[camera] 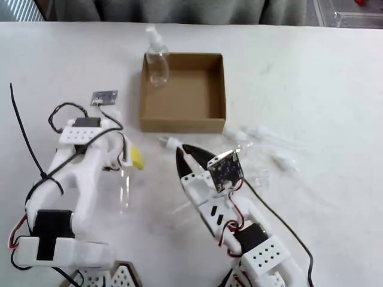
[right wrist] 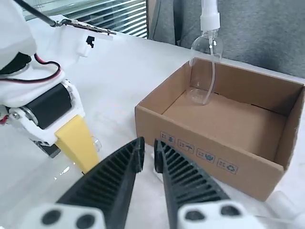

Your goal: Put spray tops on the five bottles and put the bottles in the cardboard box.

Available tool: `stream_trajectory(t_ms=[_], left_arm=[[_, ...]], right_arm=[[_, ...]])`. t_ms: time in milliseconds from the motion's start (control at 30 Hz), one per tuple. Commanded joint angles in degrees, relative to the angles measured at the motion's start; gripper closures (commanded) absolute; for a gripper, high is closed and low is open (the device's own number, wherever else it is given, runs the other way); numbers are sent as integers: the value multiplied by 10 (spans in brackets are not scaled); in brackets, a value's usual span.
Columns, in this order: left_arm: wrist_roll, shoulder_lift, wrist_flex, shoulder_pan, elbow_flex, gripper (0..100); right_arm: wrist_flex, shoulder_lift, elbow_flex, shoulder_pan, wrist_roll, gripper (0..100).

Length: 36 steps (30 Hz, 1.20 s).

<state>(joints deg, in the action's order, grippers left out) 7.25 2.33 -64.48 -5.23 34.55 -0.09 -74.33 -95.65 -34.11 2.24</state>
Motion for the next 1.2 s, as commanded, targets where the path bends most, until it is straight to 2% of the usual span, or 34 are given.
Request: stream_trajectory(t_ms=[0,933,1167], left_arm=[[4,3,9,-2,-20,695],[-12,3,33,-4,-18,695],[-46,-5,24,-3,-15,695]], right_arm=[[4,-2,-3,0,7,971],[4,-2,-3,0,7,971],[4,-2,-3,0,7,971]])
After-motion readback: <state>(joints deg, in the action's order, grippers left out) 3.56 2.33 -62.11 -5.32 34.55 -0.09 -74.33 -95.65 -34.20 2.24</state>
